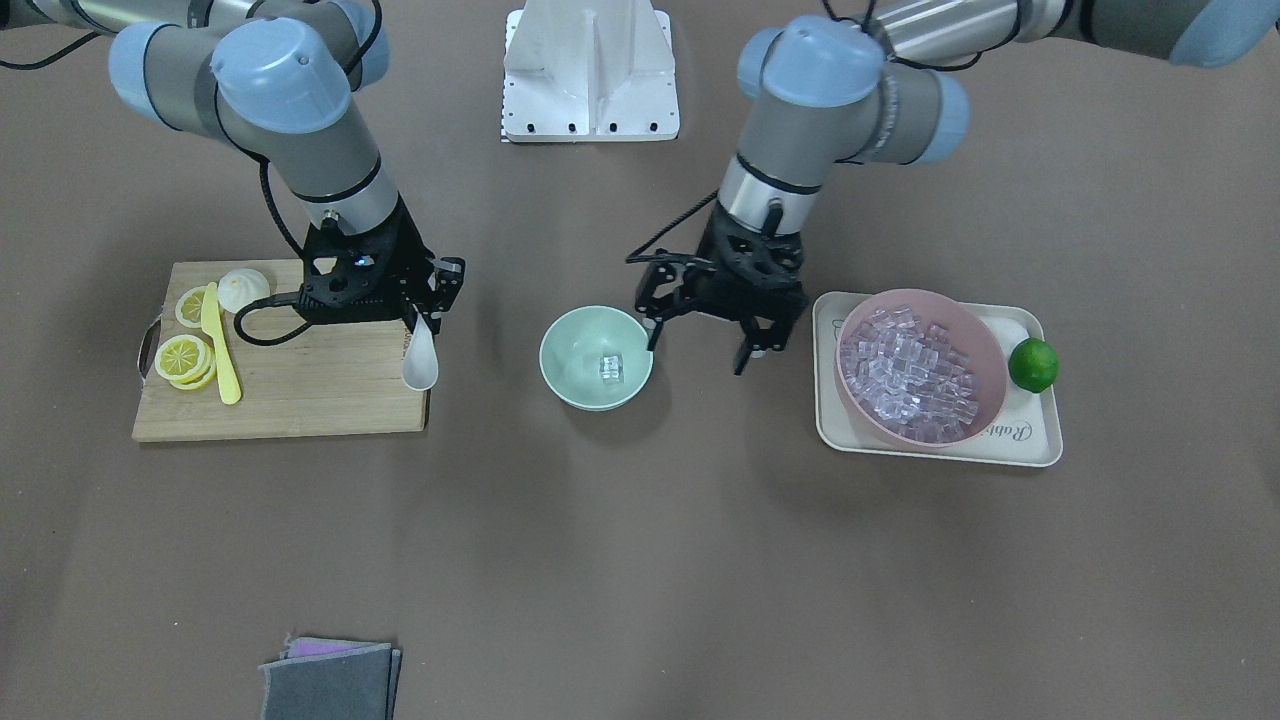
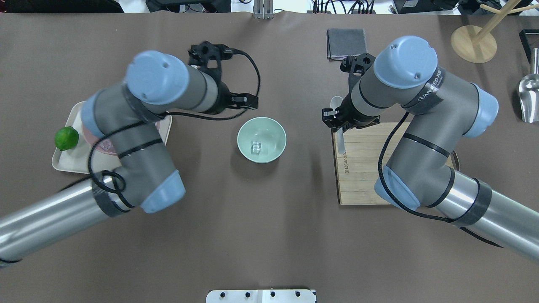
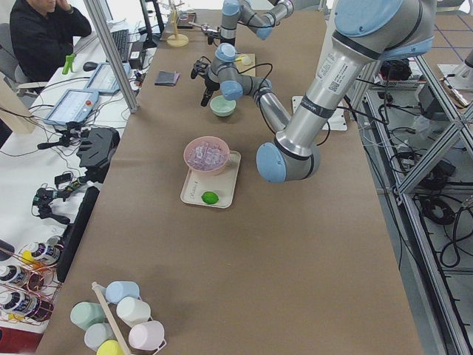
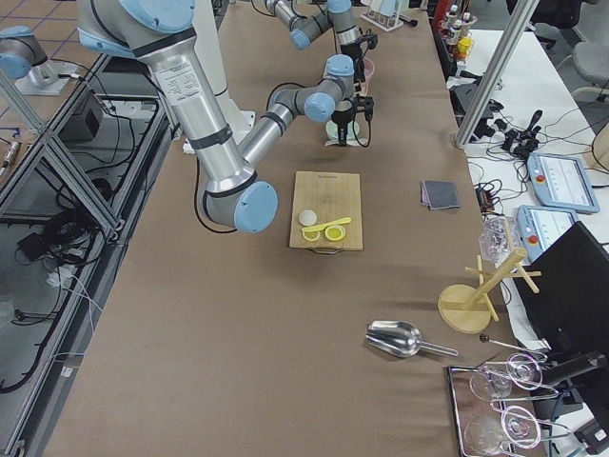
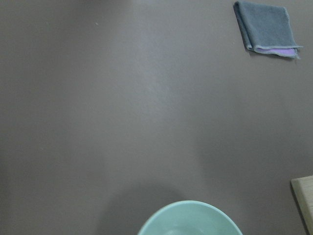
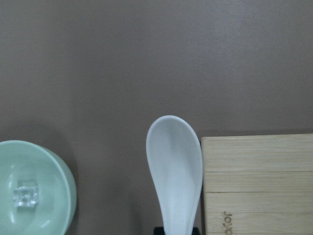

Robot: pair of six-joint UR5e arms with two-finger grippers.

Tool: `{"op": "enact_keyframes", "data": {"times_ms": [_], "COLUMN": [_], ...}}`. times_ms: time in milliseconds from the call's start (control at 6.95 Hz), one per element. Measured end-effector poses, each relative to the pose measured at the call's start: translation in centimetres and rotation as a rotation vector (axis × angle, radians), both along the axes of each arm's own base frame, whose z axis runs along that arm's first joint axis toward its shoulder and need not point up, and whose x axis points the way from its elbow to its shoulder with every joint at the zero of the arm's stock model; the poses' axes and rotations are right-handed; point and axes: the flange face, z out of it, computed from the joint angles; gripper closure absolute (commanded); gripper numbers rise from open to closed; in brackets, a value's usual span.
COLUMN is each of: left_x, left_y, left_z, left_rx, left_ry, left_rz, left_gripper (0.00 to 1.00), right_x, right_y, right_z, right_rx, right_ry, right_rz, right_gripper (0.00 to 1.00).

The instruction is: Put spoon and ice into bowl

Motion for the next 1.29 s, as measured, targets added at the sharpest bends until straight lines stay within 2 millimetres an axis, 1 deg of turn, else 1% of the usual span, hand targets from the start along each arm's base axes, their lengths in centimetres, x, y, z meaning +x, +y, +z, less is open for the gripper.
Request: {"op": "enact_keyframes", "data": {"times_ms": [144,431,575,719,863,1007,1294], "left_x": [-5.8,-18.1,-23.7,-27.6,-30.2,-31.4,-32.0], "left_y": [-2.1,-6.3,-7.6,-8.3,-8.7,-8.9,-8.9], "left_z": [2.5,7.9,10.3,12.4,13.6,14.2,14.8], "left_rx": [0.058,0.094,0.116,0.113,0.102,0.095,0.086], "left_ry": [-0.065,-0.136,-0.165,-0.179,-0.185,-0.187,-0.185], "left_rz": [0.017,0.047,0.06,0.057,0.042,0.033,0.031], "left_gripper": [0.02,0.02,0.02,0.02,0.02,0.02,0.02], "right_x": [-1.5,-6.0,-8.7,-11.4,-13.9,-15.3,-16.3], "right_y": [0.3,0.2,0.2,0.0,-0.2,-0.2,-0.1], "right_z": [-1.7,-5.6,-7.2,-8.4,-9.2,-9.6,-9.1], "right_rx": [-0.004,-0.042,-0.058,-0.075,-0.089,-0.097,-0.107], "right_ry": [-0.015,-0.035,-0.034,-0.022,-0.005,0.006,0.021], "right_rz": [-0.002,0.004,0.006,0.009,0.005,-0.001,-0.009], "right_gripper": [1.0,1.0,1.0,1.0,1.0,0.02,0.0]}}
